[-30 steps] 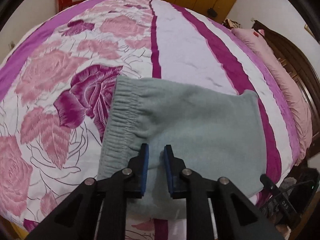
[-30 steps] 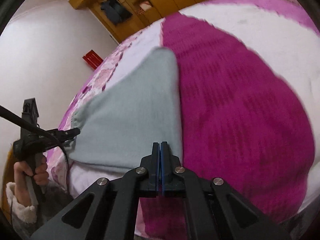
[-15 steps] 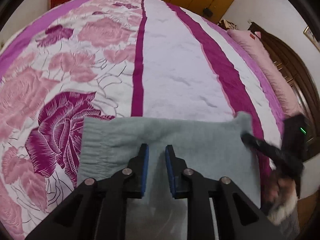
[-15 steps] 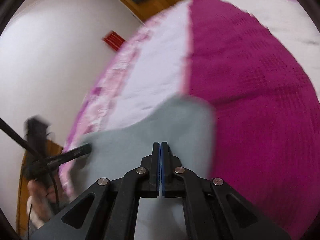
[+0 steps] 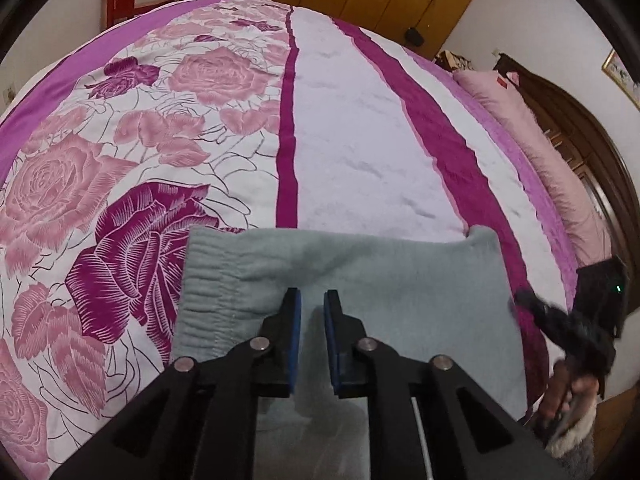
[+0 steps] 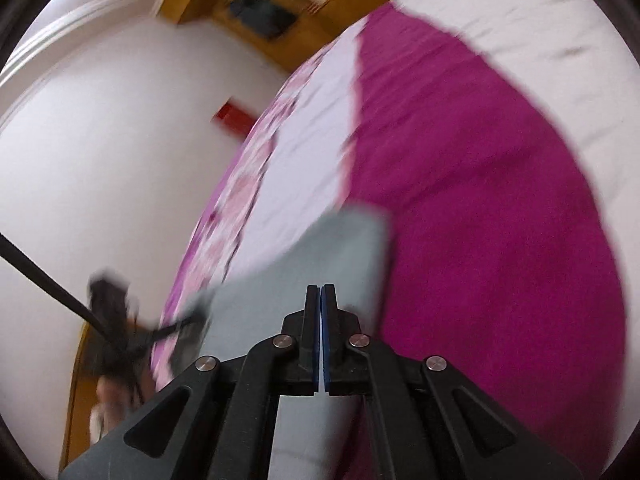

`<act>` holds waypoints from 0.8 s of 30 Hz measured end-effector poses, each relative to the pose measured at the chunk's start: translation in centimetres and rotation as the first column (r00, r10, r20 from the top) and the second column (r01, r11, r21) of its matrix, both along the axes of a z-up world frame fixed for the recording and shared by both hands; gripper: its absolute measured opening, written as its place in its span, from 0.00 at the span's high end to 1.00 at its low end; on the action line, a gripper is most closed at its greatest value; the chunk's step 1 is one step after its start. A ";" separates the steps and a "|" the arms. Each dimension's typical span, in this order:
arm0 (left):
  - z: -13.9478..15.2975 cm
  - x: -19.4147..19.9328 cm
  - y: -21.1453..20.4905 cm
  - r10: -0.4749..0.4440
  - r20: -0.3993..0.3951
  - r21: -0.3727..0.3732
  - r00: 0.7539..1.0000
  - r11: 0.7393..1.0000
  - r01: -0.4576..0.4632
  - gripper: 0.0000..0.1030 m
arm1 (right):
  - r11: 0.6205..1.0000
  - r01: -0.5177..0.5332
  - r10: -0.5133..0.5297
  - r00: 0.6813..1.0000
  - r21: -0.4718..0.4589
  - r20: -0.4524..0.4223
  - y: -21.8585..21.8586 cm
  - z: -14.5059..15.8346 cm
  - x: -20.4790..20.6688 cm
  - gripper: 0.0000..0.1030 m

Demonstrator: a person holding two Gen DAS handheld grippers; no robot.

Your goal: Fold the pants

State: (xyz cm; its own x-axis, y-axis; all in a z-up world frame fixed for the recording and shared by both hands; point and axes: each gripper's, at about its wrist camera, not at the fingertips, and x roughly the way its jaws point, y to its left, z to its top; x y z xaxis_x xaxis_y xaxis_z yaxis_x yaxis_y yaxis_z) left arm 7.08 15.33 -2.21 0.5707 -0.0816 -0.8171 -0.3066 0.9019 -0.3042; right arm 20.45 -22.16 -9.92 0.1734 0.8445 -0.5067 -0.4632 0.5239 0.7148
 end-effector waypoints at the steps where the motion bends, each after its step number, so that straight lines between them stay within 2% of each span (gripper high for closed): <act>1: 0.0 0.0 -0.1 -0.001 -0.002 0.003 1.000 1.000 0.001 0.89 | 0.998 -0.056 0.056 0.998 0.014 -0.020 0.7 -0.2 -0.9 1.00; 3: -0.2 0.1 -0.2 -0.002 -0.004 0.001 1.000 1.000 0.002 0.89 | 0.994 -0.110 0.110 0.994 -0.020 -0.020 2.2 -0.6 -1.7 1.00; 5: -0.4 0.0 -0.1 0.003 -0.005 -0.007 1.000 1.000 -0.003 0.89 | 0.994 -0.087 0.087 0.996 -0.072 -0.014 2.2 -1.6 -2.3 1.00; 7: -0.5 0.0 0.2 0.009 -0.006 -0.022 1.000 1.000 -0.009 0.89 | 1.000 -0.024 0.024 0.995 0.008 -0.096 0.2 -3.1 -1.7 1.00; 8: -0.5 -0.2 0.3 0.013 -0.005 -0.029 1.000 0.999 -0.013 0.89 | 1.000 0.008 -0.006 0.994 0.020 -0.107 -0.3 -3.4 -1.6 1.00; 10: -0.5 -0.2 0.3 0.011 -0.006 -0.030 1.000 0.999 -0.012 0.89 | 0.999 0.046 -0.045 0.995 0.008 -0.091 -1.3 -2.9 -1.8 1.00; 13: -0.4 -0.1 0.0 0.010 -0.010 -0.013 1.000 1.000 -0.011 0.89 | 0.995 0.075 -0.077 0.997 -0.063 -0.030 -2.5 -1.2 -3.2 1.00; 15: -0.2 -0.2 -0.5 0.003 -0.006 -0.004 1.000 1.000 -0.003 0.88 | 0.994 0.089 -0.090 0.996 -0.059 -0.018 -2.5 -0.1 -4.1 0.99; 18: -0.2 -0.7 -0.9 -0.005 -0.007 -0.005 1.000 1.000 0.005 0.88 | 0.999 0.033 -0.032 0.998 0.004 -0.045 -1.4 0.1 -5.8 0.99; 19: -0.2 -0.9 -1.0 -0.007 -0.010 -0.006 1.000 1.000 0.007 0.88 | 1.000 0.014 -0.014 0.999 -0.003 -0.047 -0.8 -0.1 -6.1 0.99; 22: -0.2 -1.5 -0.9 0.001 -0.012 -0.012 1.000 1.000 -0.001 0.88 | 0.991 -0.008 0.001 0.999 -0.133 -0.054 0.0 -2.2 -7.5 0.99; 24: -0.1 -1.8 -0.5 0.011 -0.011 -0.018 1.000 1.000 -0.011 0.88 | 0.995 0.002 -0.010 0.997 -0.101 -0.071 -0.6 -2.6 -7.7 1.00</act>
State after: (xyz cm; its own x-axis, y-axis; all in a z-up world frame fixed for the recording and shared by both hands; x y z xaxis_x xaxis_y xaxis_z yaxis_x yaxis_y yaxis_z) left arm 5.30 14.81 -2.31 0.5628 -0.0899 -0.8217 -0.3201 0.8928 -0.3169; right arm 12.78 -22.77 -12.52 0.1388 0.7873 -0.6007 -0.4100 0.5978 0.6889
